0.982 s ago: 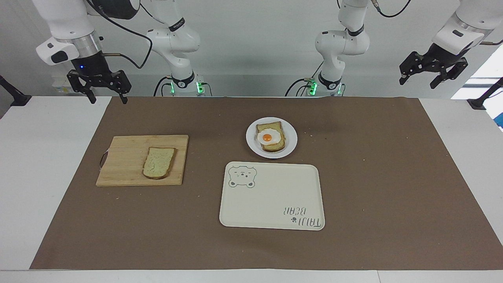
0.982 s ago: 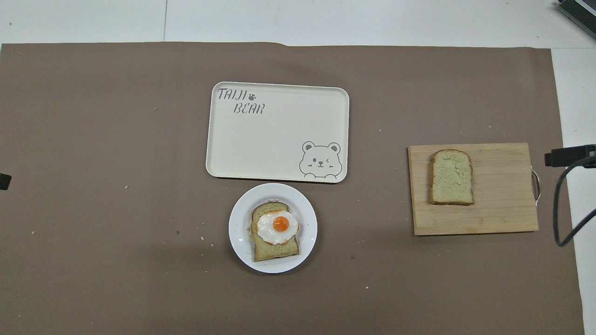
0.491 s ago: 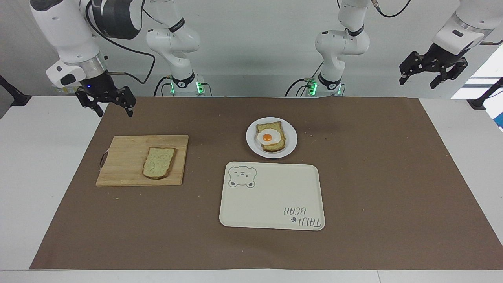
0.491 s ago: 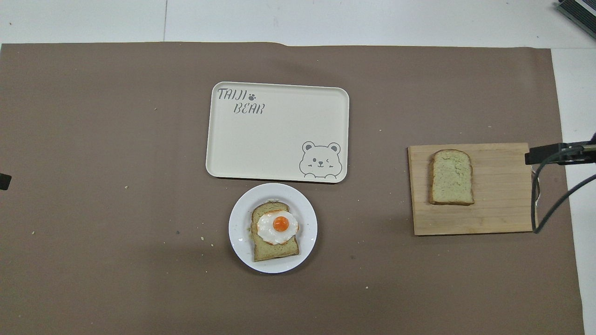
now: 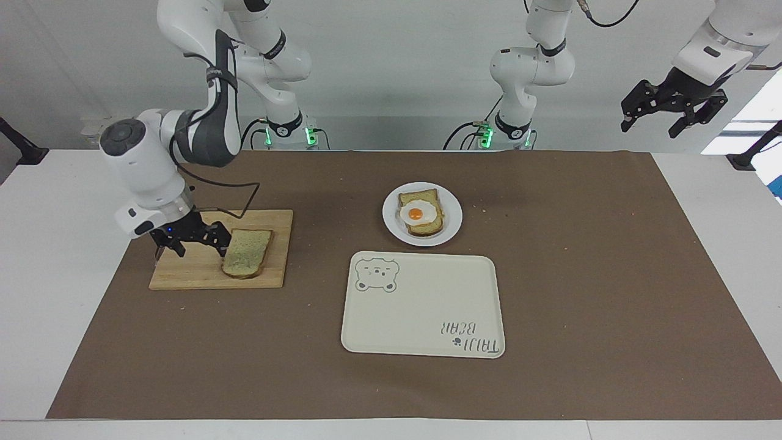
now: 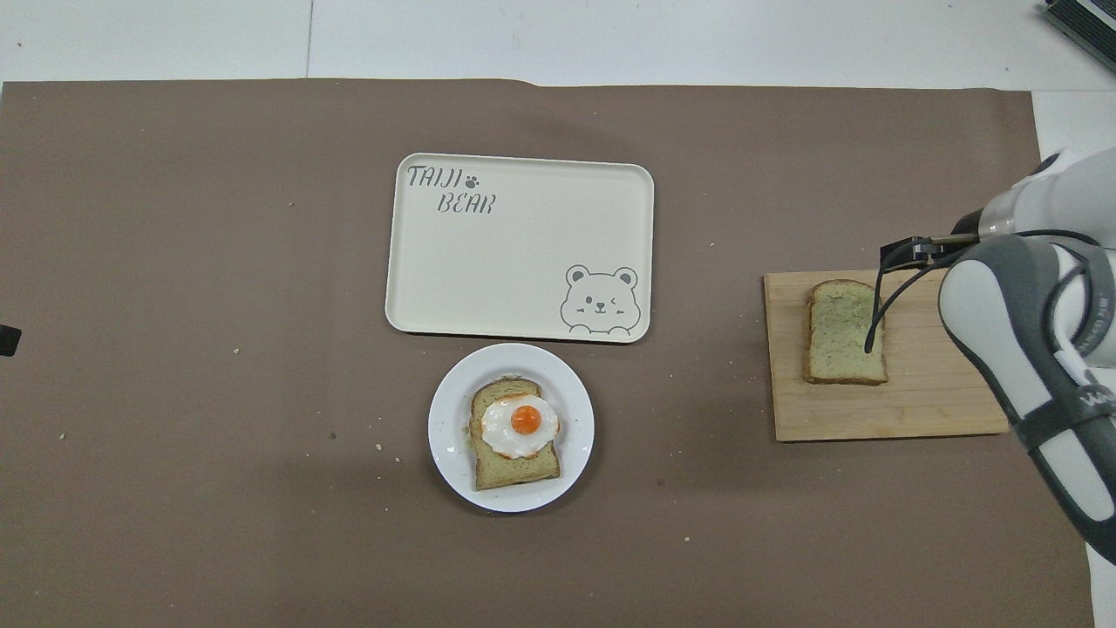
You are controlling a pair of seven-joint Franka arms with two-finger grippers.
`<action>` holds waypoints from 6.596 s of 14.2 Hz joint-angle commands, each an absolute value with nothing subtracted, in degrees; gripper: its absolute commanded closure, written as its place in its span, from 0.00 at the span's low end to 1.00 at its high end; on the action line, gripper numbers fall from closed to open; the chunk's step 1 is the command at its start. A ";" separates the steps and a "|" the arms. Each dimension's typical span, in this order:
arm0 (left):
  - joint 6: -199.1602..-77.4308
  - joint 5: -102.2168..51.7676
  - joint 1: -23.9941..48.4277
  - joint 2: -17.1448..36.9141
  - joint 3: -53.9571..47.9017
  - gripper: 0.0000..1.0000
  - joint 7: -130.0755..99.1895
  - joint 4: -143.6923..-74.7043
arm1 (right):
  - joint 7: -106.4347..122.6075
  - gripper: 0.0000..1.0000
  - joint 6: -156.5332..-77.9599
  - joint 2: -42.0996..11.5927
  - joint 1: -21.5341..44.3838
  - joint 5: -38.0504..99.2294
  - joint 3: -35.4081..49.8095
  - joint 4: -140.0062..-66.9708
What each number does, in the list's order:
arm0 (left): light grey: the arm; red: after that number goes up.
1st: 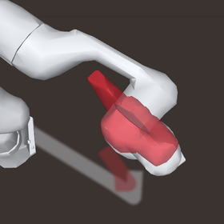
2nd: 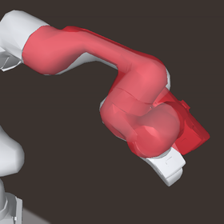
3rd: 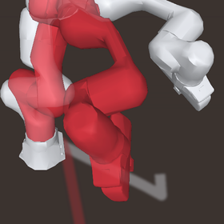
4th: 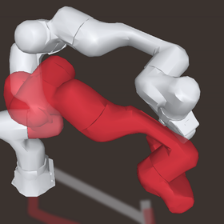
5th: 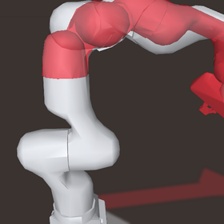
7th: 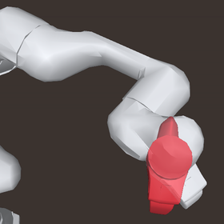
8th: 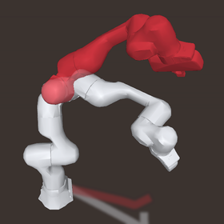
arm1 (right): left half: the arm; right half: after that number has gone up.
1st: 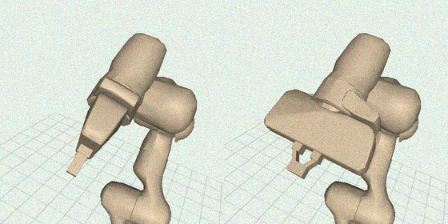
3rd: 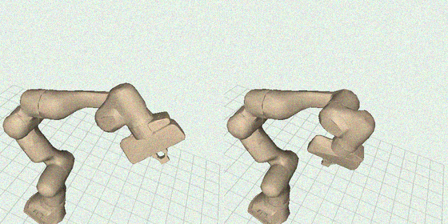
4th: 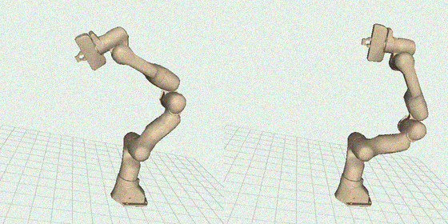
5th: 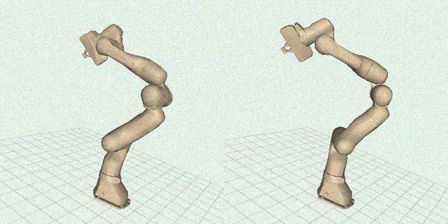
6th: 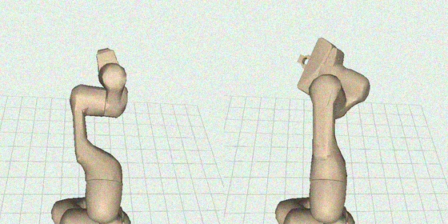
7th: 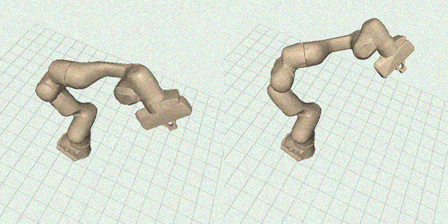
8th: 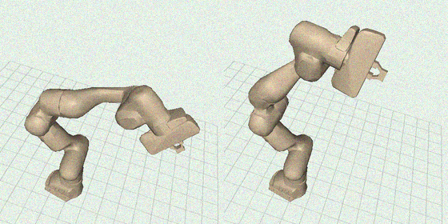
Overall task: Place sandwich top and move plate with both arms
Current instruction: 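Reach the right gripper to the bread slice on the cutting board and grasp it, then lift the bread slice with the right gripper toward the white plate, then lower the bread onto the egg toast and open the right gripper, then withdraw the right gripper while the left gripper reaches toward the plate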
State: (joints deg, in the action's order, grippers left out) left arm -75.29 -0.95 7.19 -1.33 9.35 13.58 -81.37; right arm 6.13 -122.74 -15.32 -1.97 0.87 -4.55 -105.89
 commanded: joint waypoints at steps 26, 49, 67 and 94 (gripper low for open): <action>-76.64 -0.53 8.35 -2.99 9.32 0.00 12.57 -83.58 | 11.34 1.00 -121.40 -14.15 -5.62 15.73 -4.31 -113.93; -76.90 -0.62 7.56 -3.34 9.40 0.00 12.74 -84.55 | -8.60 1.00 -113.55 -5.80 24.07 21.53 -3.60 -112.24; -77.08 -0.62 7.56 -4.22 9.40 0.00 12.66 -85.87 | -16.96 1.00 -126.99 -15.20 38.50 25.49 -3.25 -112.68; -105.17 -29.78 10.70 -21.08 8.97 0.00 13.71 -130.92 | -7.21 0.00 -116.47 -7.13 16.35 0.20 -4.22 -103.63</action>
State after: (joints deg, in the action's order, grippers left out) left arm -97.48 -26.23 7.89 -16.02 8.61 13.67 -120.67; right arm -7.87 -119.33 -8.56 17.15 4.73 -4.88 -105.04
